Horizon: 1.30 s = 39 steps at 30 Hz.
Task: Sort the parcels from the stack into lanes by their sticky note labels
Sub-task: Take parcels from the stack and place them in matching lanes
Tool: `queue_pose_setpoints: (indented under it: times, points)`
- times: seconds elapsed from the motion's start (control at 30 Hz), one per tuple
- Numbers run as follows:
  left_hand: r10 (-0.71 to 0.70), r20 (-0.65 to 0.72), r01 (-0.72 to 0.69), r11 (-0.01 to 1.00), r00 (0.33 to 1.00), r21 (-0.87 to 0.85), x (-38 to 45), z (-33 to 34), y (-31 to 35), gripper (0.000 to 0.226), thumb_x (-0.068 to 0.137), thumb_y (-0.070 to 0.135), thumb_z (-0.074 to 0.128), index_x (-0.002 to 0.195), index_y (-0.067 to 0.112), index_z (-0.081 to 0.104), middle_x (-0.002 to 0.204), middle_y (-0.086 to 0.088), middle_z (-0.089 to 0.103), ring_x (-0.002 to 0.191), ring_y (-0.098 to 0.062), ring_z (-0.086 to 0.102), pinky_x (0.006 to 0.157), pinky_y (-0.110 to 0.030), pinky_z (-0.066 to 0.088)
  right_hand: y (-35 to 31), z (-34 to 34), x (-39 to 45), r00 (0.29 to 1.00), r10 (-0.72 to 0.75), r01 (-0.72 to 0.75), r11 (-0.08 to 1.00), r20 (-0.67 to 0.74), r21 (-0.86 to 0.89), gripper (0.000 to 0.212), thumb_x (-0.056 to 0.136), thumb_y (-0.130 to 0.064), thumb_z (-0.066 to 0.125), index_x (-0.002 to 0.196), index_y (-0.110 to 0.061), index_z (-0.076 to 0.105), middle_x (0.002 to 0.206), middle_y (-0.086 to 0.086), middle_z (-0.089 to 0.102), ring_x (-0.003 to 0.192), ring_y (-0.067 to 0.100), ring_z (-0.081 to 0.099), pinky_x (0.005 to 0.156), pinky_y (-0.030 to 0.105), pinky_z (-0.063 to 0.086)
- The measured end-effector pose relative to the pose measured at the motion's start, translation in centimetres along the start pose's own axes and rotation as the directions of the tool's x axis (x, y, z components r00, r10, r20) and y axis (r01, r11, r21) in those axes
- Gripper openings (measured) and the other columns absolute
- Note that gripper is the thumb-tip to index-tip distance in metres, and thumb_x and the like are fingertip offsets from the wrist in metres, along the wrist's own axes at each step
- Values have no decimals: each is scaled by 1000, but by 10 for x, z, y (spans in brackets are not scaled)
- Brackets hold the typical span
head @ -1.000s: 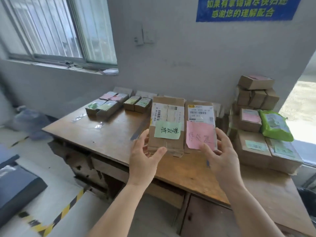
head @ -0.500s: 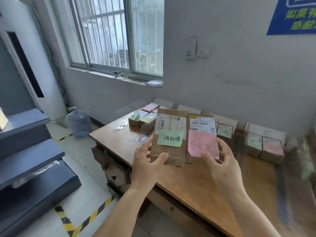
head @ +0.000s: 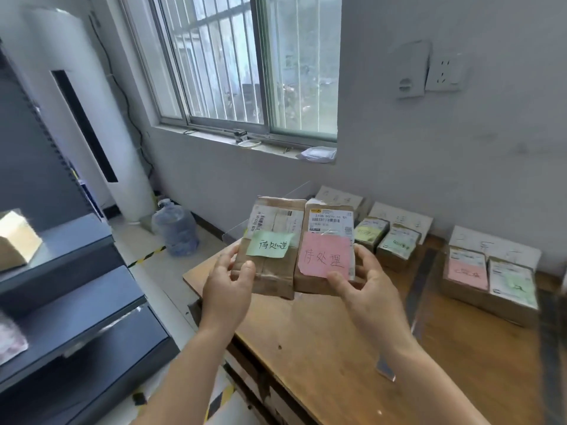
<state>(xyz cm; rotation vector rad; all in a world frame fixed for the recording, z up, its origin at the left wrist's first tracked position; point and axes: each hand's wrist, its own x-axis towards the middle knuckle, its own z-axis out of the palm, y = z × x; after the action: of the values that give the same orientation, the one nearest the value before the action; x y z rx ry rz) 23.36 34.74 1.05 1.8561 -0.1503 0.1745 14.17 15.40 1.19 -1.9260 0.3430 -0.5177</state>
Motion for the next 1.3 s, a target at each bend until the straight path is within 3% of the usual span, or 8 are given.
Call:
queue_pose_setpoints:
  times: [0.27,0.4,0.63,0.77,0.83,0.9,1.1,1.3]
  points:
    - [-148,-23,149,977,989,153,76,-39,-62,39,94,26,54,132,27,51,110,6,64,97,-13,61,77,-31,53,8,97,44,986,87,-64,985,141,-161,59,92,-32,58,144,-21,34,130,-1,50,116,14,48,97,33,46]
    - [-221,46,205,950,974,236,104,-45,-92,47,94,24,52,140,21,44,127,2,57,104,-15,58,79,-27,49,21,132,51,970,184,-143,961,159,-237,56,92,-32,57,143,-20,35,129,3,47,115,17,49,98,35,45]
    - [-223,235,123,919,946,375,162,-36,-138,26,94,22,48,115,34,59,94,17,63,65,4,52,52,-13,40,34,185,59,928,362,-308,882,92,-357,46,94,-27,50,137,-13,38,122,6,48,108,21,50,90,31,44]
    - [-291,362,123,899,886,420,191,-29,-166,38,97,32,41,133,26,49,100,11,62,74,-12,60,54,-27,49,37,214,62,893,450,-415,828,7,-377,37,94,-25,48,129,-14,42,119,7,49,106,25,52,87,35,45]
    - [-286,417,88,897,863,432,200,-24,-177,40,97,31,44,136,23,46,110,8,61,78,-6,58,54,-19,46,40,226,63,868,495,-472,793,-43,-387,38,95,-24,47,130,-12,39,120,9,48,105,27,53,87,36,45]
    - [-267,496,31,901,826,433,206,-21,-186,46,96,29,49,140,18,41,130,2,55,94,-3,54,69,-10,42,42,235,63,840,536,-521,748,-89,-410,41,96,-23,44,134,-10,34,122,10,47,104,28,55,85,35,46]
    - [-132,698,-235,884,704,403,214,-20,-204,76,87,25,67,147,37,23,155,5,12,140,-19,22,109,-31,26,35,263,58,872,480,-414,618,-96,-669,62,90,-4,43,145,-8,14,151,8,12,126,29,34,100,31,36]
    - [86,816,-746,469,572,473,222,-12,-199,52,91,24,58,138,31,37,158,-1,9,145,-22,1,112,-38,21,39,277,74,926,378,-195,436,-17,-879,55,95,-6,39,146,-10,20,152,6,20,142,27,9,114,36,16]
